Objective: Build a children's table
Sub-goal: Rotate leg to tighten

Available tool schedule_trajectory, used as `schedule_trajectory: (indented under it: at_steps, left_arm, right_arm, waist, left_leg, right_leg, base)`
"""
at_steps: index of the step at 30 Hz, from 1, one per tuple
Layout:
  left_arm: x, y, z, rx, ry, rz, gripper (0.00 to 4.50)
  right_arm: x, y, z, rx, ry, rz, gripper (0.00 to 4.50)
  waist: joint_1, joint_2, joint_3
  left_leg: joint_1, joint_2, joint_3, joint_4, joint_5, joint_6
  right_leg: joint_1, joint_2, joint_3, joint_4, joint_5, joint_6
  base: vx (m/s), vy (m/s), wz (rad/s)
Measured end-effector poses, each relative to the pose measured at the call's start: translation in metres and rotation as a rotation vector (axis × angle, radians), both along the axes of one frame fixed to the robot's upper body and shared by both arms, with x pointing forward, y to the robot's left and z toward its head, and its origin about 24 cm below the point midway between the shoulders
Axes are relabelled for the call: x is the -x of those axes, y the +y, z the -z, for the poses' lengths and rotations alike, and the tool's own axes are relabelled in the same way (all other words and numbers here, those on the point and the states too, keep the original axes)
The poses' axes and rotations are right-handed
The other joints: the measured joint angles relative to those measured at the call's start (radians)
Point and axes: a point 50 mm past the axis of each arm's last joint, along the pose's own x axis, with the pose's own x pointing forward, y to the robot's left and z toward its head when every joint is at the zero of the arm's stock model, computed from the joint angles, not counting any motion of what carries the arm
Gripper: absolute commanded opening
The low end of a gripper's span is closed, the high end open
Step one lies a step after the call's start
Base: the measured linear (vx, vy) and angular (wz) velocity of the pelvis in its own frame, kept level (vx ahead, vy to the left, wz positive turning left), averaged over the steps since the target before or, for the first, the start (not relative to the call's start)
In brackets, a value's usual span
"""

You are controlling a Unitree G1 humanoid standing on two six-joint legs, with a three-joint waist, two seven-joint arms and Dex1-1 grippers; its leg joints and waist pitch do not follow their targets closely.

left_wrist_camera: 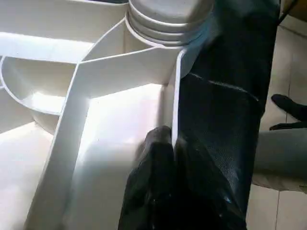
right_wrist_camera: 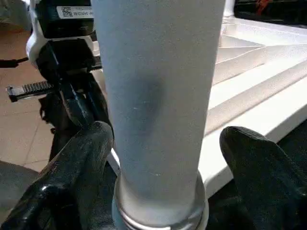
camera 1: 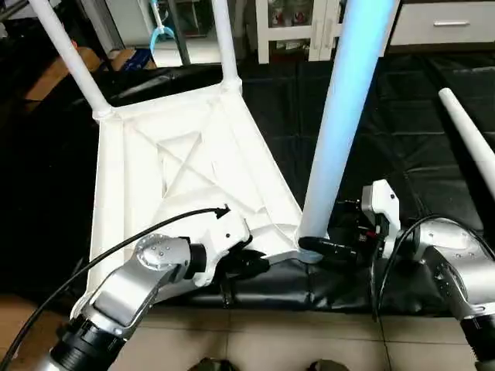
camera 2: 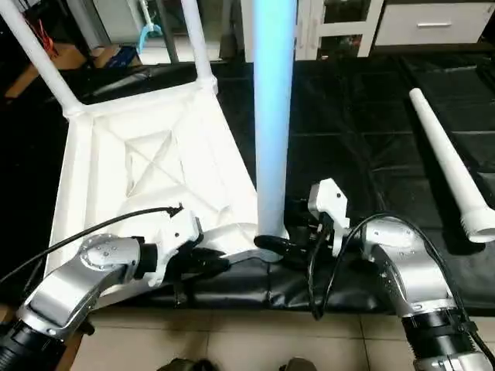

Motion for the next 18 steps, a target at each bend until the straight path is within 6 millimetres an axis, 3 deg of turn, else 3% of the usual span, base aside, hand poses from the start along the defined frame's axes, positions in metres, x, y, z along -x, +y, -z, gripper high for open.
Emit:
schedule_trajectory:
  at_steps: [18]
  left_arm:
    - [0.0022, -0.0010, 0.0001, -0.004, 0.010, 0.004, 0.00]
  right_arm:
    - [0.0016, 0.0009, 0.0074, -0.006, 0.053, -0.029, 2.26]
  waist:
    - [0.001, -0.002, -0.001]
  left_leg:
    - [-0.001, 0.000, 0.002, 0.001, 0.000, 0.003]
  right_leg:
    - [0.000, -0.001, 0.000, 0.000, 0.000, 0.000]
  base:
    - [0.000, 0.000, 0.00]
